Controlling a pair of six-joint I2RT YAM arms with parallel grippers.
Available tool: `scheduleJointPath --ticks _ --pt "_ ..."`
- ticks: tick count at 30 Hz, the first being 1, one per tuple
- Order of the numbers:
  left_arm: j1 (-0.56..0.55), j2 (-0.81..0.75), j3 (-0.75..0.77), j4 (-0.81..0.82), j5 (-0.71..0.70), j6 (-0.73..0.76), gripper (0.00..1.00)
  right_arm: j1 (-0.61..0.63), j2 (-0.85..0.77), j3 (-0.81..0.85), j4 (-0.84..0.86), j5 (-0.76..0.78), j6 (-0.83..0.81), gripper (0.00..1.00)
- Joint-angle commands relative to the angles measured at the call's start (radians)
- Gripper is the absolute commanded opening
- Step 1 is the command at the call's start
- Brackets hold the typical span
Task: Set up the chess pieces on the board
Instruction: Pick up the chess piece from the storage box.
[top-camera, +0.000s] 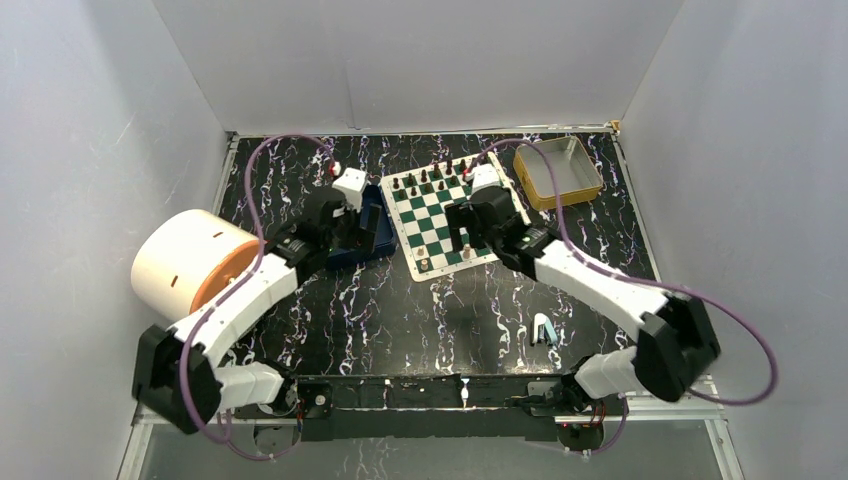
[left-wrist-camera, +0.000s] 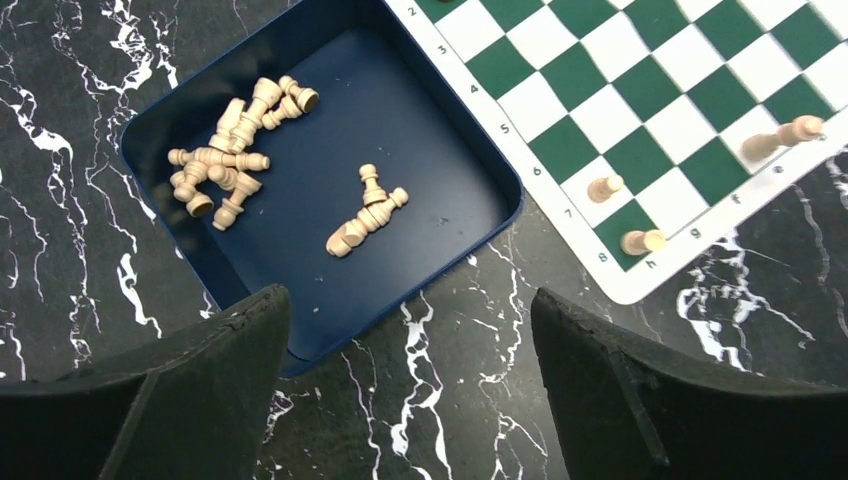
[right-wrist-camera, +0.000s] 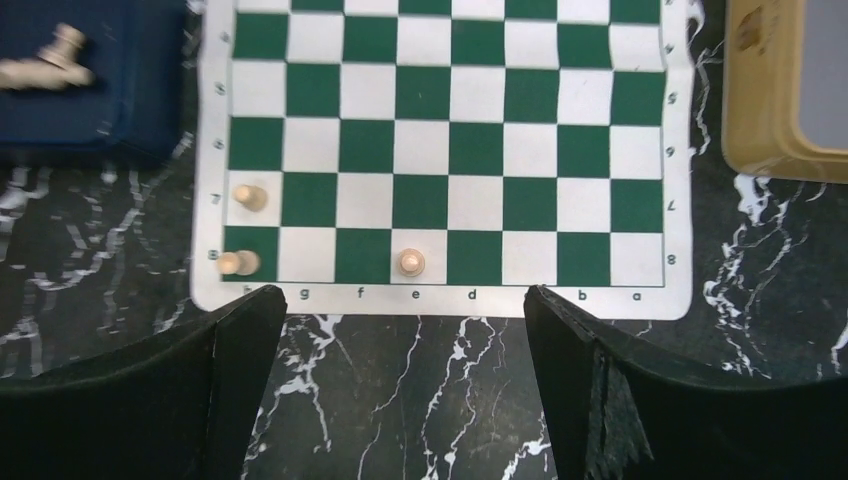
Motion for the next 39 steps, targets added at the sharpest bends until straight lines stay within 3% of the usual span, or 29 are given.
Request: scheduleJointPath --ticks 1,6,8,10,20,26,33,39 --pt "0.005 0.131 0.153 -0.135 -0.042 -0.026 0.81 -0.003 -0.174 -0.012 -0.015 -0.026 -0.004 0.99" --pt "0.046 0.305 0.282 -0.190 -0.075 0.019 0.61 -0.003 -0.322 -0.076 -0.029 -0.054 -0.002 0.99" --pt "0.085 0.376 0.322 -0.202 -0.046 0.021 0.47 -0.003 -0.380 -0.104 -0.018 -0.063 0.006 0.99" --pt "0.119 0.433 0.352 -0.204 0.004 0.021 0.40 -0.004 -0.434 -0.134 0.003 -0.082 0.009 0.99" --pt "0.154 0.602 0.409 -0.161 -0.063 0.197 0.38 -0.004 -0.482 -0.191 0.040 -0.134 0.010 0.99" --pt "0.155 0.622 0.401 -0.127 -0.162 0.301 0.43 -0.003 -0.450 -0.188 0.048 -0.152 0.004 0.99" --pt "0.160 0.684 0.455 -0.105 -0.269 0.360 0.29 -0.003 -0.403 -0.168 0.056 -0.180 -0.008 0.99" --pt "0.188 0.698 0.469 -0.108 -0.238 0.300 0.23 -0.003 -0.390 -0.160 0.045 -0.172 -0.019 0.99"
